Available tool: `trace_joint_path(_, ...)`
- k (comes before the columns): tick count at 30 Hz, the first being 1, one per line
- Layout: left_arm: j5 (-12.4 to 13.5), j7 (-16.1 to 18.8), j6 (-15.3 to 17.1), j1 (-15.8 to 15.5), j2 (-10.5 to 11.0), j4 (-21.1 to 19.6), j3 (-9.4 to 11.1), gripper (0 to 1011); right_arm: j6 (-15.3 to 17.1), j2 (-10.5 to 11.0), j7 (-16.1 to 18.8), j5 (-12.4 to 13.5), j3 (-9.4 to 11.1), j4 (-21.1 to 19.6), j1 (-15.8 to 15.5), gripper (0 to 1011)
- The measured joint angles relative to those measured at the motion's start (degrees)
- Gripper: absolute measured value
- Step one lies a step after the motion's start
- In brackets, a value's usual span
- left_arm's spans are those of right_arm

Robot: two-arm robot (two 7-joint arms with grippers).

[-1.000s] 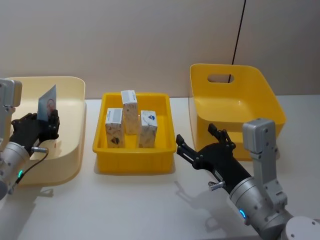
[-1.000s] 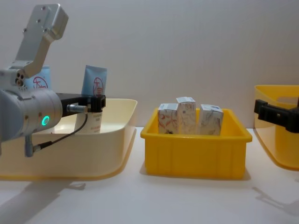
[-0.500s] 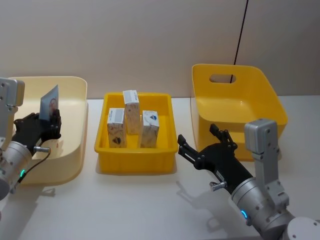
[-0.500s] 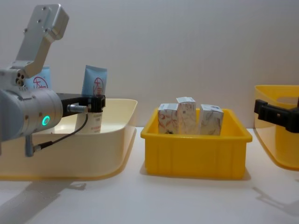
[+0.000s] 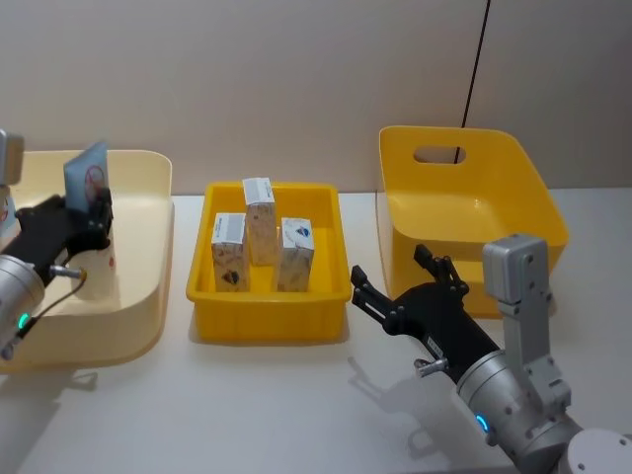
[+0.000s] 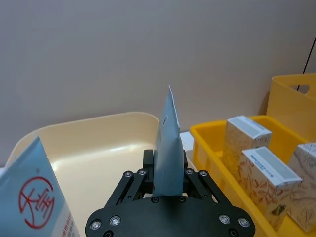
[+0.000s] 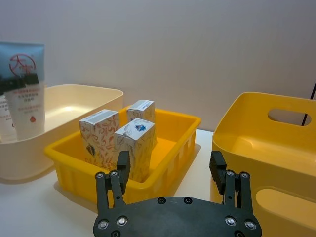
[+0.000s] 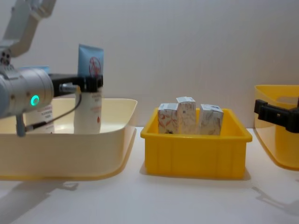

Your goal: Bimanual collaborative sorting of washing and personal care products

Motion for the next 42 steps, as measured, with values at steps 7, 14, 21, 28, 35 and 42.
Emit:
trace_joint_path(7,-0.87,-1.27,-0.68,-0.64,0.66,-2.10,-1.74,259,0.00,0.00,0.00,0.00,0.00,0.00,0.00,1001)
trace_joint_path(14,-2.08,-3.10,-0.98,-0.87,1.08,-3.28,-2.81,259,0.00,0.00,0.00,0.00,0.00,0.00,0.00,1001)
trace_joint_path(21,-4.55,-6.75,-1.13,-1.04,1.63,-4.23,-3.46,259,0.00,0.00,0.00,0.00,0.00,0.00,0.00,1001)
trace_joint_path(28,-7.18,-10.73,-1.10,-1.18,2.03,-4.84,-3.33,259,0.00,0.00,0.00,0.00,0.00,0.00,0.00,1001)
trace_joint_path(35,-9.70,-14.77,-0.68,-1.36,2.20,-5.21,-2.41,259,0.00,0.00,0.00,0.00,0.00,0.00,0.00,1001)
trace_joint_path(42,-12.21,-18.97,-0.05,-1.57,1.93,-5.51,-0.67,259,0.00,0.00,0.00,0.00,0.00,0.00,0.00,1001)
